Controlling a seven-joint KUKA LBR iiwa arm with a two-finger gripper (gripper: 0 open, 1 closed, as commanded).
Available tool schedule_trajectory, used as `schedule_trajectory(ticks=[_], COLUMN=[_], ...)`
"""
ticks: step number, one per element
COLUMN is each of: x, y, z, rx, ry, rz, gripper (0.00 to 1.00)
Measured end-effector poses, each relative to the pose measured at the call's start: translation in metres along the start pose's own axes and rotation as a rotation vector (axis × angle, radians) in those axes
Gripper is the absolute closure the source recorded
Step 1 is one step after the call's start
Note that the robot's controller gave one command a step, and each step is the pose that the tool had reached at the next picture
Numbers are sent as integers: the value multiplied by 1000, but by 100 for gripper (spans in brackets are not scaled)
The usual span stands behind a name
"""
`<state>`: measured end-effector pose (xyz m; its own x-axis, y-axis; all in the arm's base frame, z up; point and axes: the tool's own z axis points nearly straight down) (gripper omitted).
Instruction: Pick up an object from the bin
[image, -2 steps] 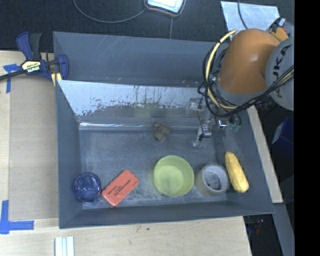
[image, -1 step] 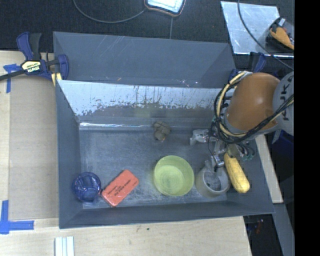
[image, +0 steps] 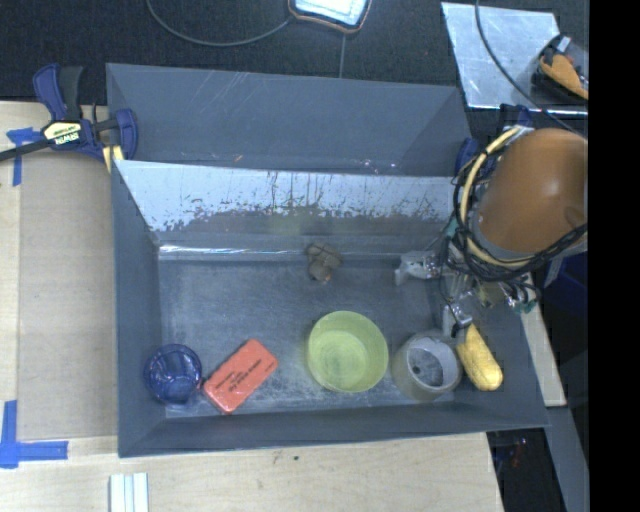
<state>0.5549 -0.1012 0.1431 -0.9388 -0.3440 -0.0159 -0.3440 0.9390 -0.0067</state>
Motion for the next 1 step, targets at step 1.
schedule_trajectory(ticks=[1], x=[29], y=[-17], z=[44], rx=[-7], ry=[12], rz=[294], gripper=[0])
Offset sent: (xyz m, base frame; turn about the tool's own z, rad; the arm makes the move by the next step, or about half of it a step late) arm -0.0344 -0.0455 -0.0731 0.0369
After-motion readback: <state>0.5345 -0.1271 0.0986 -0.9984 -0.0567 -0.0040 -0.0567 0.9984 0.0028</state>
